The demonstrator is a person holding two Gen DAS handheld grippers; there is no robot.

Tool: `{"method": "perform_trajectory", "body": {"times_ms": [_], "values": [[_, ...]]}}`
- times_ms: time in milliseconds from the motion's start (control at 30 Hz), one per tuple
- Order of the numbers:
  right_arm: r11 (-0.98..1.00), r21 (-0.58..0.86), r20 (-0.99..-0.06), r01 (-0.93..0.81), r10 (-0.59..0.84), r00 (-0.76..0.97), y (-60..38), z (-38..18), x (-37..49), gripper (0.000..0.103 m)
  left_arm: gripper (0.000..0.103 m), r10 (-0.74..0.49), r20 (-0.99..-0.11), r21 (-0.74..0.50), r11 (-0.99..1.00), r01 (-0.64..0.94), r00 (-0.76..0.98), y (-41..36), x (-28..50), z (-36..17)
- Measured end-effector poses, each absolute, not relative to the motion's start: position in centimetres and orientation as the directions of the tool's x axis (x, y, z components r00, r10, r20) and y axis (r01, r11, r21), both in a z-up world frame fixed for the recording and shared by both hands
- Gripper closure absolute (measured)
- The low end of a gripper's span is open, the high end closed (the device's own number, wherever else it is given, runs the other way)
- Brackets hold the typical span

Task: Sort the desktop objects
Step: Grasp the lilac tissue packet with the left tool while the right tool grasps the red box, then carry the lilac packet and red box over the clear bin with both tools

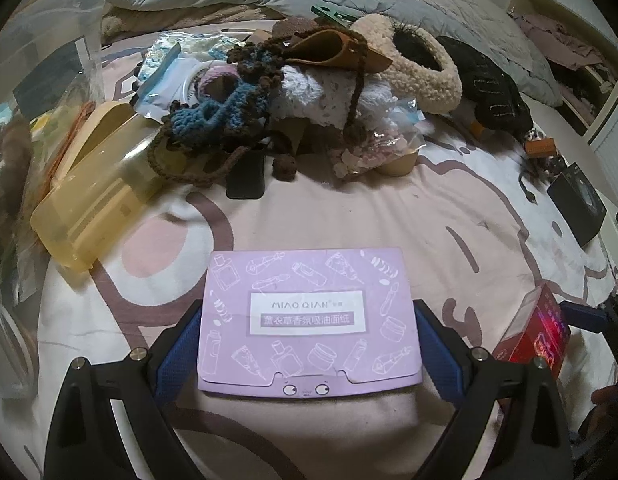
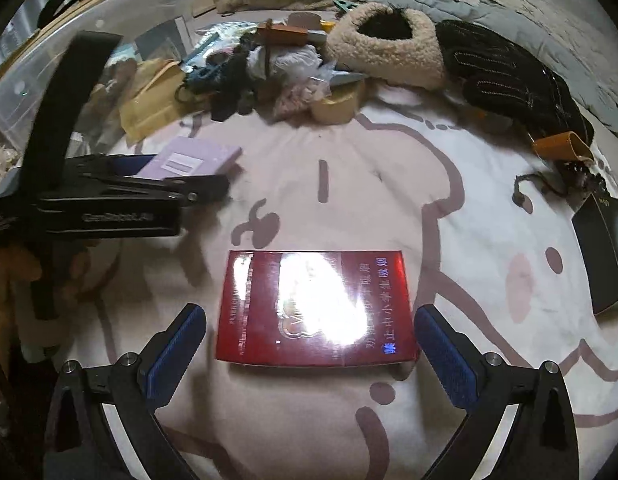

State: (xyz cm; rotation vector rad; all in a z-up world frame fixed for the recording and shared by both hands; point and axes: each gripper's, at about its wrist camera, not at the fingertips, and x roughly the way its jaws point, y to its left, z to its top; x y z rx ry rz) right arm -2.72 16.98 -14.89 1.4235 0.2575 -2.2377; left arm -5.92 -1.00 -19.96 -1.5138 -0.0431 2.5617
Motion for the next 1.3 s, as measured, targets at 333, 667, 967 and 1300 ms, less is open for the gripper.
{"method": "perform_trajectory", "body": {"times_ms": [333,667,967,1300], "values": [[-0.896,0.095,-0.870,0.434,-0.286,-0.401,18.5,-13.9,-3.1,0.013,0.006,0.159,-0.858,-0.116,-0.986,-0.119,-0.489,-1.2,-5.6,-19.3],[-0.934,0.163,-0.837,0.319,-0.302,-0.456,21.0,-11.9,-4.7,0.013,0.006,0.192,-0.831,-0.120,-0.978,-0.170,-0.522,0.4,-4.7,-17.6],[-0.942,0.232,-0.763,0.243,-0.331,-0.555,23.4,-7.8,-4.4,0.013,0.006,0.243,-0.775,-0.144,-0.967,-0.212,-0.583,1.4,-2.6,-13.1],[-0.929,0.285,-0.702,0.235,-0.369,-0.609,23.1,-2.4,-3.5,0.013,0.006,0.236,-0.676,-0.074,-0.964,-0.254,-0.698,-0.5,1.0,-4.4]]}}
